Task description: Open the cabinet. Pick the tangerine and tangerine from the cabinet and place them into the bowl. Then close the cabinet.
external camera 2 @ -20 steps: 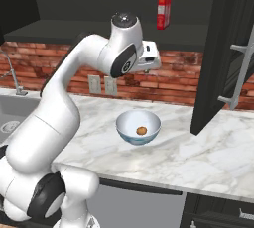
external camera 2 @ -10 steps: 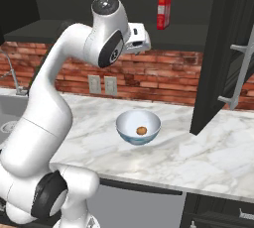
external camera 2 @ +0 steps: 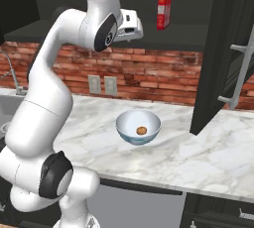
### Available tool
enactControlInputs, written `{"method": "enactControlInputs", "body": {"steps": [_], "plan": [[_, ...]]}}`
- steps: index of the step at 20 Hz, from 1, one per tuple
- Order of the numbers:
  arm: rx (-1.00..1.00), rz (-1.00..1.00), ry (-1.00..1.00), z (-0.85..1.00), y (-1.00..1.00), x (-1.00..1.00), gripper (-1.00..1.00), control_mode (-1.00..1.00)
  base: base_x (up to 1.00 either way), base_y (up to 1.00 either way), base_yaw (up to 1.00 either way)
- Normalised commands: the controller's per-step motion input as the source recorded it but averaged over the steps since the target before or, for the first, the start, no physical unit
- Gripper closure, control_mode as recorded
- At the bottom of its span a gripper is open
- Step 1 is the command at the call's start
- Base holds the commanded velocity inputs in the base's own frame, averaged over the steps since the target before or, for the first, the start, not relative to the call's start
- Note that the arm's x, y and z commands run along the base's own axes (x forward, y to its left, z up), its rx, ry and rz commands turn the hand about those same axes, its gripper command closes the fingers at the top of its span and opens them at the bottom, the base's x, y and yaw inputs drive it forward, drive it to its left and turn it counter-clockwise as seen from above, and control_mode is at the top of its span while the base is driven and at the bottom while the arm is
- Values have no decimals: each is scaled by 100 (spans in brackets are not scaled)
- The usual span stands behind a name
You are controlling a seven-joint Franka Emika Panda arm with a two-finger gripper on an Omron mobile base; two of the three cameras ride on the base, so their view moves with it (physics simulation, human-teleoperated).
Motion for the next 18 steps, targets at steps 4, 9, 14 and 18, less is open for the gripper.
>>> {"method": "enactControlInputs", "body": {"steps": [4, 9, 14, 18], "plan": [[-3, -2, 2, 0, 21, 89, -100, -100, 0, 0, 0], [-1, -2, 2, 0, 10, 94, -100, -100, 0, 0, 0], [0, -8, 0, 0, 0, 82, -100, -100, 0, 0, 0], [0, -17, 0, 0, -1, 65, -100, -100, 0, 0, 0]]}}
